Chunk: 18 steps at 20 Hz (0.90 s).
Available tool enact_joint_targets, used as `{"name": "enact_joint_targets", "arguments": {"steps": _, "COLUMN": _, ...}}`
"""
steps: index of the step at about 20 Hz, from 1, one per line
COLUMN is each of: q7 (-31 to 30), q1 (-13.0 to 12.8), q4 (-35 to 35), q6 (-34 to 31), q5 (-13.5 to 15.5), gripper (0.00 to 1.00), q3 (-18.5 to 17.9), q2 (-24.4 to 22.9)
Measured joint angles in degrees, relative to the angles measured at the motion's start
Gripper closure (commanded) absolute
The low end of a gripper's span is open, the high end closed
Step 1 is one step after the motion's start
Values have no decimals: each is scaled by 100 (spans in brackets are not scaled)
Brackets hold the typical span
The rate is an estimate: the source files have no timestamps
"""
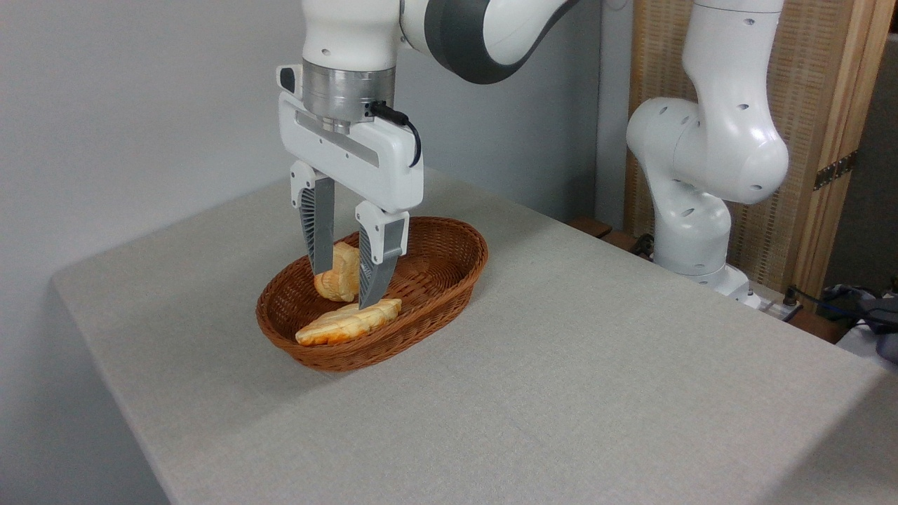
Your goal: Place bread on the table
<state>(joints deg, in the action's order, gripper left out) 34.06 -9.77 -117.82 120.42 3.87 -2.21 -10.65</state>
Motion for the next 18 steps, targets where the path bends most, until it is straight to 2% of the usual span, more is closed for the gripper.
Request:
{"name": "enact_joint_targets", "arguments": {"steps": 9, "q7": -12, "q1": -5, "q4": 108, "q6": -343, "q5": 0, "gripper": 0, "q3": -29, "q2": 1}}
{"name": "enact_joint_targets", "arguments": {"steps": 18, "q7": -15, "q1": -9, "q4": 110, "q6": -358, "q5": 0, "gripper": 0, "q3": -28, "q2": 10}}
